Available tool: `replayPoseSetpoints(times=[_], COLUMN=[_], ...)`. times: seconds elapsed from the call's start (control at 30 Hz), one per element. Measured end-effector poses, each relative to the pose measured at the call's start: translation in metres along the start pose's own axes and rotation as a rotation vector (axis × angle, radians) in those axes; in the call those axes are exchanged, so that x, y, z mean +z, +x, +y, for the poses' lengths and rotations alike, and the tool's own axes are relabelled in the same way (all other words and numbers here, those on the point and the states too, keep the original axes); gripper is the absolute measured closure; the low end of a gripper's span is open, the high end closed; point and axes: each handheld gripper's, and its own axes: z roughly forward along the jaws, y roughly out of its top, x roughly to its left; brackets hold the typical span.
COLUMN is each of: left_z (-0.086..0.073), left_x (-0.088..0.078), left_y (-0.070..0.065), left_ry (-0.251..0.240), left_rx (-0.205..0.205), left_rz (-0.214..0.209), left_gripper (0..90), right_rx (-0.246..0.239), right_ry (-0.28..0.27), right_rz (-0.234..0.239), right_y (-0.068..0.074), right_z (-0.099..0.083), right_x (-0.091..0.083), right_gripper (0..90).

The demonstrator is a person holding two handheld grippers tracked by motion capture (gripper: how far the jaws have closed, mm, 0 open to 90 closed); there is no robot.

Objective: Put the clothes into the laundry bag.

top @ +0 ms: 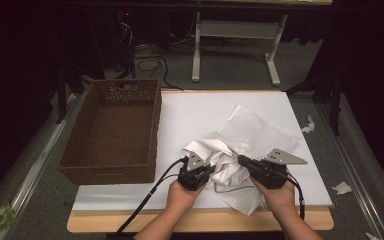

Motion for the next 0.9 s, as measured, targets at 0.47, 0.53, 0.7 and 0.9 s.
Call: replayPoseSetpoints(times=[0.47, 0.53, 0.7, 0.9], left_z=[0.021, 0.023, 0.027, 0.022], left_x=[0.003, 0.009, 0.024, 0.019], left_y=[-0.045, -0.042, -0.033, -0.033], left_ry=[-0.030, -0.034, -0.040, -0.061], left_rx=[0.091, 0.076, 0.040, 0.052], left_rz=[-0.107, -0.098, -0.069, -0.090], left_gripper=[87.6, 87.5, 87.4, 80.0], right_rx=[0.002, 0.000, -0.008, 0.002], right_ry=[-0.017, -0.023, -0.032, -0.026], right_rz=[0.001, 0.004, 0.009, 0.006], right_y=[0.000, 0.001, 0.003, 0.000], right_z=[0.002, 0.003, 0.003, 0.002], right_x=[-0.001, -0.002, -0.003, -0.004], right_gripper=[89.0, 89.0, 89.0, 89.0])
